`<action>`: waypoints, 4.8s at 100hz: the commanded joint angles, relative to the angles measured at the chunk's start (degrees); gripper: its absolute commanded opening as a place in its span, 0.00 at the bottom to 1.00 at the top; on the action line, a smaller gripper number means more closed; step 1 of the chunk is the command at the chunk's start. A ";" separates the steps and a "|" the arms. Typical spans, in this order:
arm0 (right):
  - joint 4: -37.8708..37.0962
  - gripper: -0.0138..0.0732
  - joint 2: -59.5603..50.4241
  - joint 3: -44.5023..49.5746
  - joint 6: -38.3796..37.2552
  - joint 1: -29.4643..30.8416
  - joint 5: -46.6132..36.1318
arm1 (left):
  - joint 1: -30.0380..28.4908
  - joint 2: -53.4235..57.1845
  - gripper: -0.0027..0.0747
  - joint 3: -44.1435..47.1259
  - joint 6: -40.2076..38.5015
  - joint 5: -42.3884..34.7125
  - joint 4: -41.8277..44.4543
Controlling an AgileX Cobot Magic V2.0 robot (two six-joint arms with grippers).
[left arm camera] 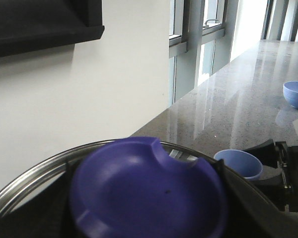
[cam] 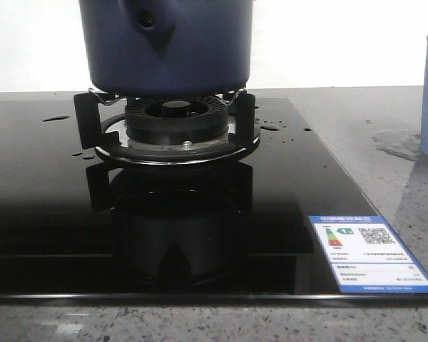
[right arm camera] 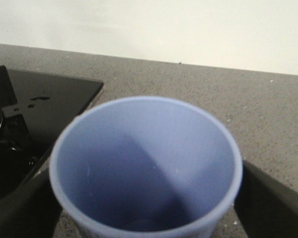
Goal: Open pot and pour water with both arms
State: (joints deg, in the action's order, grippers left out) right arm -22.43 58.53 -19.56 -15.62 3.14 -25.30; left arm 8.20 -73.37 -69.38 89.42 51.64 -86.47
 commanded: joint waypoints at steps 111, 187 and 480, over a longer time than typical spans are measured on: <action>0.98 0.29 -35.26 -7.27 0.07 0.36 6.81 | 6.04 -15.94 0.44 -1.97 12.40 0.43 -14.11; 0.98 0.07 -35.38 -7.27 0.07 0.36 6.38 | 8.45 -15.93 0.44 -1.97 15.15 -2.76 -13.55; 9.04 0.07 -45.55 -2.45 0.07 -9.40 31.65 | 1.97 50.65 0.01 46.16 -15.33 -43.26 21.54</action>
State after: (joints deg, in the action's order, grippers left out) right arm -13.16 12.53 -20.57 -15.73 -6.29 10.22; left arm 10.63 -23.07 -20.93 87.76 9.38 -80.56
